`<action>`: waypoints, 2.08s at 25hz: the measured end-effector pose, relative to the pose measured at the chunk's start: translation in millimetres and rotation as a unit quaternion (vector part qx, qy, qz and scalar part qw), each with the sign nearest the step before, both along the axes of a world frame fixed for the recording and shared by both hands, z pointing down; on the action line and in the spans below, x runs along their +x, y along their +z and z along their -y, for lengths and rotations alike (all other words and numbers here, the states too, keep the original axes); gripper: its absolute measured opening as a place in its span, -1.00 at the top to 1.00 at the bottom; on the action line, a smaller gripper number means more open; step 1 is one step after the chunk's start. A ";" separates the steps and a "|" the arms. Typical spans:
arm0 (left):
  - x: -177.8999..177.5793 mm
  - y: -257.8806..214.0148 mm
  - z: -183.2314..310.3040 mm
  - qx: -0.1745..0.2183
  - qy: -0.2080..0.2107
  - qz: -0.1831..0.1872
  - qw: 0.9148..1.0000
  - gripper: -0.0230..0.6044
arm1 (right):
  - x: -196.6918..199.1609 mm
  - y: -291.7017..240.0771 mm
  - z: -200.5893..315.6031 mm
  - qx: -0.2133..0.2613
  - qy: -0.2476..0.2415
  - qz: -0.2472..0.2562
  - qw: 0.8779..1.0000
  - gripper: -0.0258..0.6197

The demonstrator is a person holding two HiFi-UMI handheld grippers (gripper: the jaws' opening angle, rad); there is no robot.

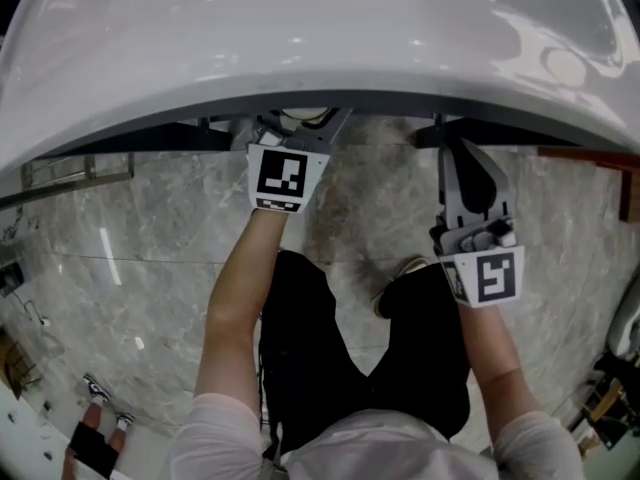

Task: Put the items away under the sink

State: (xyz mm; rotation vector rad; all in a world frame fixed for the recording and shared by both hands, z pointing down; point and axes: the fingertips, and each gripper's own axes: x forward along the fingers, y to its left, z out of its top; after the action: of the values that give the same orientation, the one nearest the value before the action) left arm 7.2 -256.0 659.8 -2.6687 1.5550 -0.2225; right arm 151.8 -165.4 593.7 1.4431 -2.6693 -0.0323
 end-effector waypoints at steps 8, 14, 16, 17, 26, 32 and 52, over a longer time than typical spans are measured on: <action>-1.6 24.2 37.8 -0.043 -0.034 0.028 0.998 -0.37 | -2.0 16.5 15.6 -0.002 0.003 0.011 1.000 0.79; 9.5 33.5 59.1 -0.069 -0.030 0.053 0.996 -0.37 | -3.2 20.2 15.4 -0.014 -0.005 0.014 1.000 0.79; 10.7 39.5 63.1 -0.075 -0.033 0.056 0.995 -0.37 | -1.6 18.7 16.8 -0.015 -0.003 0.013 1.000 0.79; 10.5 42.5 64.0 -0.077 -0.036 0.058 0.995 -0.37 | -1.1 17.1 17.5 -0.016 -0.003 0.017 1.000 0.79; 3.5 46.9 72.4 -0.069 -0.070 0.052 0.994 -0.57 | 10.1 16.5 17.0 -0.028 0.010 0.024 0.999 0.79; 5.2 36.3 65.0 -0.035 -0.059 0.028 0.997 -0.86 | 12.0 13.1 22.1 -0.039 0.010 0.028 0.999 0.79; -27.3 22.6 -7.1 -0.027 -0.053 -0.041 0.997 -0.94 | -58.5 -2.4 -10.5 -0.067 -0.061 0.010 0.996 0.79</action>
State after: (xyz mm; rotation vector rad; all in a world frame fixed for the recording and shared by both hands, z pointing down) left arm -20.1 -248.8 682.4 -2.6699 1.7423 -0.1633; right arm 93.3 -154.9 591.3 1.2466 -2.7144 0.1506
